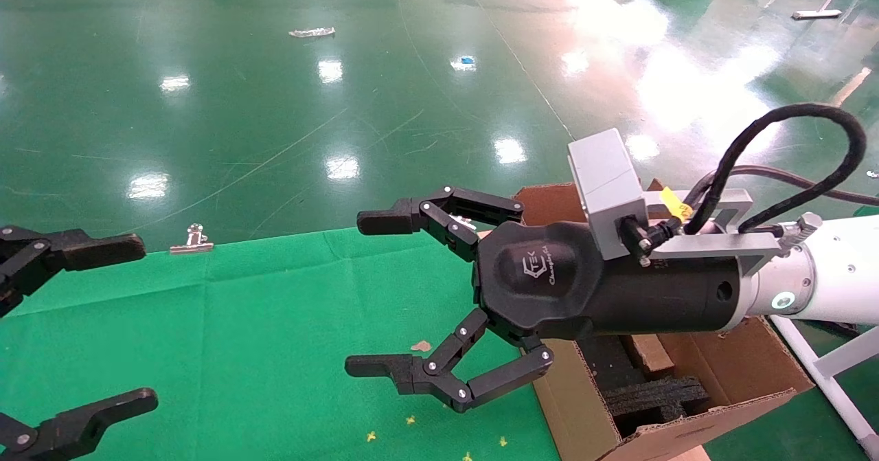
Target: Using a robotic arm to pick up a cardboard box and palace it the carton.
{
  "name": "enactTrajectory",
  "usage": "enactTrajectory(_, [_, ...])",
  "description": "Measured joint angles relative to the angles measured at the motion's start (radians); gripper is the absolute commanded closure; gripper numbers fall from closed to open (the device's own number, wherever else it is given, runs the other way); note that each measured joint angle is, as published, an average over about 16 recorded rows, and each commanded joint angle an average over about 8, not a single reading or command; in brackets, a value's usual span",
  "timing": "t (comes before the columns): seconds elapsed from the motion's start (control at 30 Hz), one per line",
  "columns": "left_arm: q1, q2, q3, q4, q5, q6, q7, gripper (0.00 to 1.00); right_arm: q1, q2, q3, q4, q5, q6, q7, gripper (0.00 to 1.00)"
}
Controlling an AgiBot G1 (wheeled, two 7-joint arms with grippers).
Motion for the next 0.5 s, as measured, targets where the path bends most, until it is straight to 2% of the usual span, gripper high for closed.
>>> enactTrajectory(0.5, [0.0,0.0,0.0,0.0,0.0,0.0,0.0,0.0,0.002,0.0,-0.002,-0.001,-0.001,0.001,0.001,0.0])
